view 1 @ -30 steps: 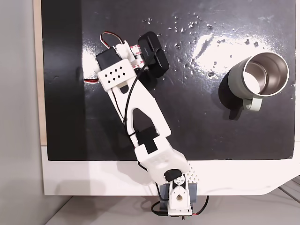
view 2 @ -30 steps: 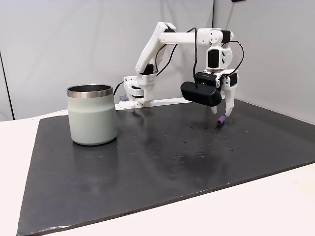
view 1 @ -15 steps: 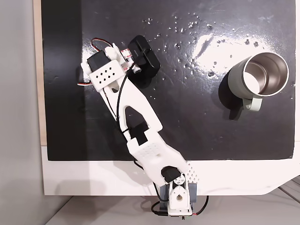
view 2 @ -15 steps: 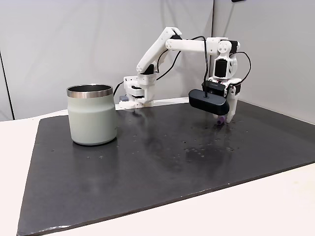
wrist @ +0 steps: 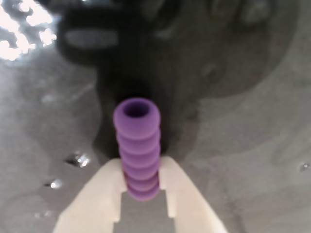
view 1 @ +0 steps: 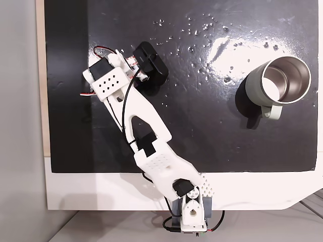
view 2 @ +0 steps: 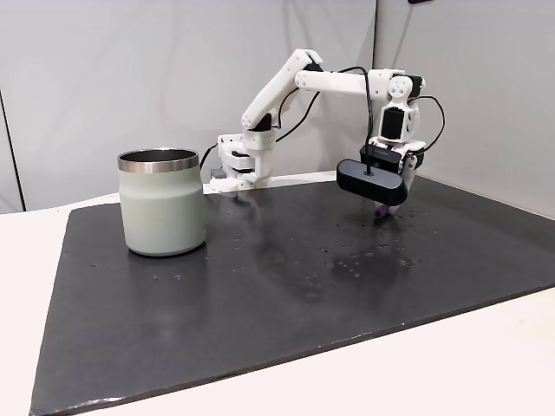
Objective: Grasp a pengrip and put it in the cup.
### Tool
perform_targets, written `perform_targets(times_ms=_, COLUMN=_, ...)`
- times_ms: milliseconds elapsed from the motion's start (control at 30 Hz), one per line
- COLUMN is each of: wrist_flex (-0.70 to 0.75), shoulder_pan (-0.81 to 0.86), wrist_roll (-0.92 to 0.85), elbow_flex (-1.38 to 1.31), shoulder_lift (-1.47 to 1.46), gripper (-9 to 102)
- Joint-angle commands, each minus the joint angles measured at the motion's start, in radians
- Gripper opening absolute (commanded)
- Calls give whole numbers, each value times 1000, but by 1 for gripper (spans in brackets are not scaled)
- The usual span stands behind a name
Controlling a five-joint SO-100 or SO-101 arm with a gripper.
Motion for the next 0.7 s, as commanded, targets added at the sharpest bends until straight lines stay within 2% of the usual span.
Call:
perform_targets(times_ms=0, wrist_flex=11, shoulder_pan=6, wrist_roll=3, elbow_flex=-55, shoulder_lift=54, gripper=0)
perform_targets(times_ms=267, wrist_flex=-6, shoulder_pan=71, wrist_roll=49, elbow_flex=14, shoulder_lift=336, gripper=0)
perform_targets(times_ms=667, wrist_flex=14, shoulder_pan=354, wrist_roll=80, elbow_flex=0, shoulder_lift=666, gripper=0)
